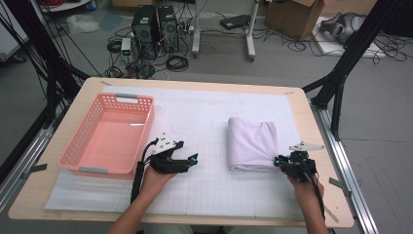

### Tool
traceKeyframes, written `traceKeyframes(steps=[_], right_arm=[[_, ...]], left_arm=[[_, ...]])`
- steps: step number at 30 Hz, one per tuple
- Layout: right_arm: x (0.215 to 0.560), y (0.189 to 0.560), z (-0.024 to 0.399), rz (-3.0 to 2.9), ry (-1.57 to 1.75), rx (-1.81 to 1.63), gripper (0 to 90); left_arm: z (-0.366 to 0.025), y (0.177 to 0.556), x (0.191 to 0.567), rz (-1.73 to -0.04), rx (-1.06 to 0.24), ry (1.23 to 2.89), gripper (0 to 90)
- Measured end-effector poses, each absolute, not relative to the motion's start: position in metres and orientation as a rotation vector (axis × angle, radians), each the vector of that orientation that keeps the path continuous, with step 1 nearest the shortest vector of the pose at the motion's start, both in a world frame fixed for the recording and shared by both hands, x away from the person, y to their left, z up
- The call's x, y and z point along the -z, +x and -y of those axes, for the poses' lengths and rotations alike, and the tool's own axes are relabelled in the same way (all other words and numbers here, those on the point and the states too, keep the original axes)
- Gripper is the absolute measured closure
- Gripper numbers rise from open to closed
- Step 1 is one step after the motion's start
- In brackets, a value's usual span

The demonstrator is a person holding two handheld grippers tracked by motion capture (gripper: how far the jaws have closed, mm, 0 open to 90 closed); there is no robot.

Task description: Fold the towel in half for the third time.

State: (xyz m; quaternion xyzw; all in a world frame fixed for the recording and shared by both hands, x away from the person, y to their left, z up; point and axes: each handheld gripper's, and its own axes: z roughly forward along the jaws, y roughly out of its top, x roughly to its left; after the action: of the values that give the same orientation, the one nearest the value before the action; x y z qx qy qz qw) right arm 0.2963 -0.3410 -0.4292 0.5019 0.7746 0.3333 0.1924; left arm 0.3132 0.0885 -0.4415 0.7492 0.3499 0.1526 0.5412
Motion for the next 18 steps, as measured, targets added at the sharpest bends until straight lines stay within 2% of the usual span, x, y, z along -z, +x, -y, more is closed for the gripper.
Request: traceKeyframes(steps=[6,10,14,18], right_arm=[[0.414,0.309,0.333,-2.090,1.292,-1.069,61.3],[0.414,0.342,0.314,-2.065,1.164,-1.061,61.8],[0.422,0.379,0.309,-2.085,1.238,-1.057,62.3],[0.433,0.388,0.319,-2.128,1.305,-0.963,62.7]], left_arm=[[-0.087,0.313,0.441,-0.831,-0.360,1.780,25.0],[-0.088,0.313,0.442,-0.829,-0.360,1.783,24.9],[-0.086,0.312,0.442,-0.819,-0.355,1.781,24.6],[-0.089,0.312,0.441,-0.822,-0.359,1.767,24.0]])
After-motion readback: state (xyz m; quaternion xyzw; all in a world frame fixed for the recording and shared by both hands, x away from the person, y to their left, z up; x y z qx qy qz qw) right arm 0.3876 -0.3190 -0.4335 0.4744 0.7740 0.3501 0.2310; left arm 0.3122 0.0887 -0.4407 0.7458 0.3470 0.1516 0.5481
